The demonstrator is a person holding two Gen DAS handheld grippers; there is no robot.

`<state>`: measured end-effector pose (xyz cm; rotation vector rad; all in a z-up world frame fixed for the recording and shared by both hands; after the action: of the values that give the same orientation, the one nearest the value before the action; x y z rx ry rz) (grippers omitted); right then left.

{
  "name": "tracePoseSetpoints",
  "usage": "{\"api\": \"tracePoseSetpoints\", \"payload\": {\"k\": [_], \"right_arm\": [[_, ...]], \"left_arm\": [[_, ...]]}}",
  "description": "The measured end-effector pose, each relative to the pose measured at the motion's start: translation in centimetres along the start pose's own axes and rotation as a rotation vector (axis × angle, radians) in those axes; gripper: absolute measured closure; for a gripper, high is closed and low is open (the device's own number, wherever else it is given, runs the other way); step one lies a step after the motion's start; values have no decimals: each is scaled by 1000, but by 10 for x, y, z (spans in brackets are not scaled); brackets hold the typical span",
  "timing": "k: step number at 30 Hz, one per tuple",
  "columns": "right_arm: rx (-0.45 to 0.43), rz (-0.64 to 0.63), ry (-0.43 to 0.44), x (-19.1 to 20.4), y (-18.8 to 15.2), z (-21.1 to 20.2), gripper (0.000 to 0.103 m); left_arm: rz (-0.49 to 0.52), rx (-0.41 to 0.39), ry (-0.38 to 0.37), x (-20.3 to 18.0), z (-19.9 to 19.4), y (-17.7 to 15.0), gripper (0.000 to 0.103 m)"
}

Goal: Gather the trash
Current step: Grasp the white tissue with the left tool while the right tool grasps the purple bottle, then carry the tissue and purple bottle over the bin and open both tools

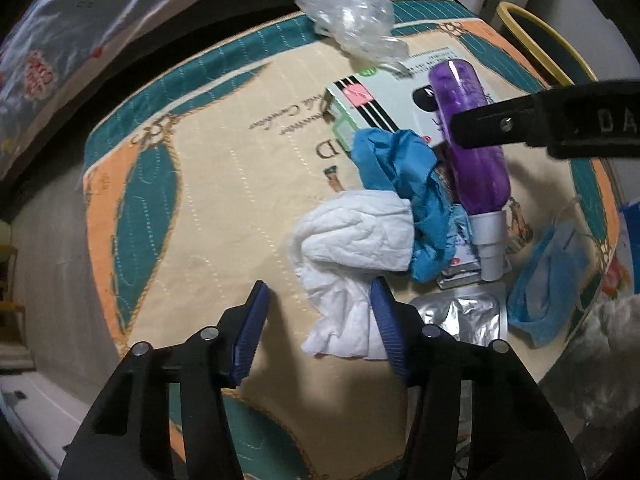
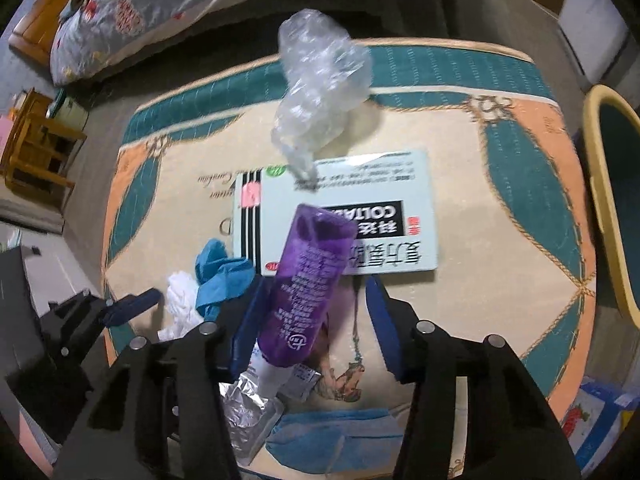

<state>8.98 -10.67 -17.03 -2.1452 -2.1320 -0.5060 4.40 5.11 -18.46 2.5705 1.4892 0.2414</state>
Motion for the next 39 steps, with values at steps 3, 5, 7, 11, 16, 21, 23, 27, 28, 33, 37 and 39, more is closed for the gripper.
{"api": "tracePoseSetpoints", "payload": {"k": [3,5,7,11,16,21,23,27,28,33,37,39], "right_arm": [[2,-23,-1,0,0,-1,62],[3,-19,4,-2,0,-2,63],[-5,-15,6,-5,0,-6,65],[-41,-7,18,-9,1,-21,66],[-114,1,30,-12,4,-46,68],[-194,-1,11,-19,5,-72,71],[-222,4,11,-27,5,-83,71],[-261,39,41,-45,6,-103,71],[-270,45,43,-48,6,-108,71],[-330,81,51,-71,4,-136,71],[-365,111,42,-93,5,-153,71],[-385,119,28,-105,6,-160,71]], "left_arm": [[2,4,-8,0,1,-1,48],[-7,5,-25,2,1,-1,56],[-11,1,-31,5,-1,0,85],[-31,-32,-25,7,-12,2,90],[-64,-145,8,11,-42,10,91],[-72,-274,48,4,-75,22,91],[-69,-324,53,2,-87,28,91],[-55,-387,42,-10,-106,40,91],[-48,-397,39,-16,-109,42,91],[-15,-435,30,-34,-117,52,91],[-4,-462,14,-47,-124,62,91],[1,-473,8,-54,-128,65,91]]}}
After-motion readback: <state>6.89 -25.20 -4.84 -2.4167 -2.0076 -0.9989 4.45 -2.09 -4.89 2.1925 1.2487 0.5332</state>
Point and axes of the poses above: each gripper's, at about its wrist camera, not at the fingertips, and z roughly the way its jaws point, x to its left, y to its top, the point moved 1 cm from there along z, roughly the way its jaws point, and after that the axes turned 4 degrees about z, right-handed, at the moved point
